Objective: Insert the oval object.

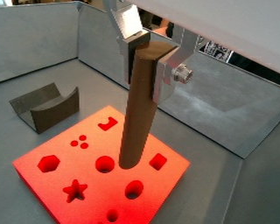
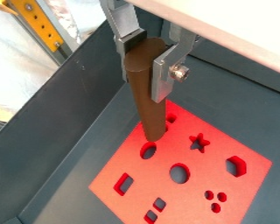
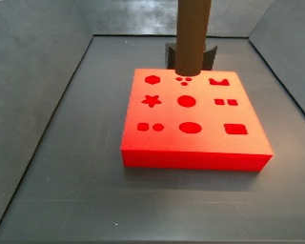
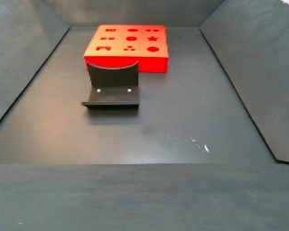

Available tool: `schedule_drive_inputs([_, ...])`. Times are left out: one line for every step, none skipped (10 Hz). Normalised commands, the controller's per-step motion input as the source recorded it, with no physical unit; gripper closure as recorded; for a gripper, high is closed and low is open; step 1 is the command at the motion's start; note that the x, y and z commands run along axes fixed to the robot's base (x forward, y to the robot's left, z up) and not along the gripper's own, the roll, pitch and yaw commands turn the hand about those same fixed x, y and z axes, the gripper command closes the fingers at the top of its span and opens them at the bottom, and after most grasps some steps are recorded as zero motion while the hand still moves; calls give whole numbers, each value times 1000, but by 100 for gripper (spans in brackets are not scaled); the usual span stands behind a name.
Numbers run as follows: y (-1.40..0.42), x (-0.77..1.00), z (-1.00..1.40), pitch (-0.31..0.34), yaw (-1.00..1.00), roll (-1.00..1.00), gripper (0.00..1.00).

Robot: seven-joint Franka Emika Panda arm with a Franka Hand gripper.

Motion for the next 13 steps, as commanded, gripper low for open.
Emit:
schedule_drive_inputs([-34,309,-291,-86,-103,-59,100])
schedule_drive_inputs([-69,377,-274,-71,-86,-46,100])
schedule_drive_inputs([-129,466,-209,-20,-137,0,100])
schedule_drive_inputs([-83,531,-243,0,-400,79,100])
schedule_drive_inputs([-57,420,-237,51,-463,137,100])
schedule_drive_inputs([-26,257,-177,34,-454,67,100])
schedule_drive_inputs([0,0,-54,0,-74,-9,100])
schedule_drive_inputs([0,0,-9,-23,0,-36,100])
schedule_drive_inputs([0,37,0,0,0,0,100])
schedule_drive_inputs([-31,94,-249,0,-74,0,100])
schedule_drive_inputs([-100,3,-483,0,-3,50,100])
schedule_drive_inputs([-117,100,-526,0,0,30,100])
schedule_drive_inputs([-80,120,-486,0,0,0,100])
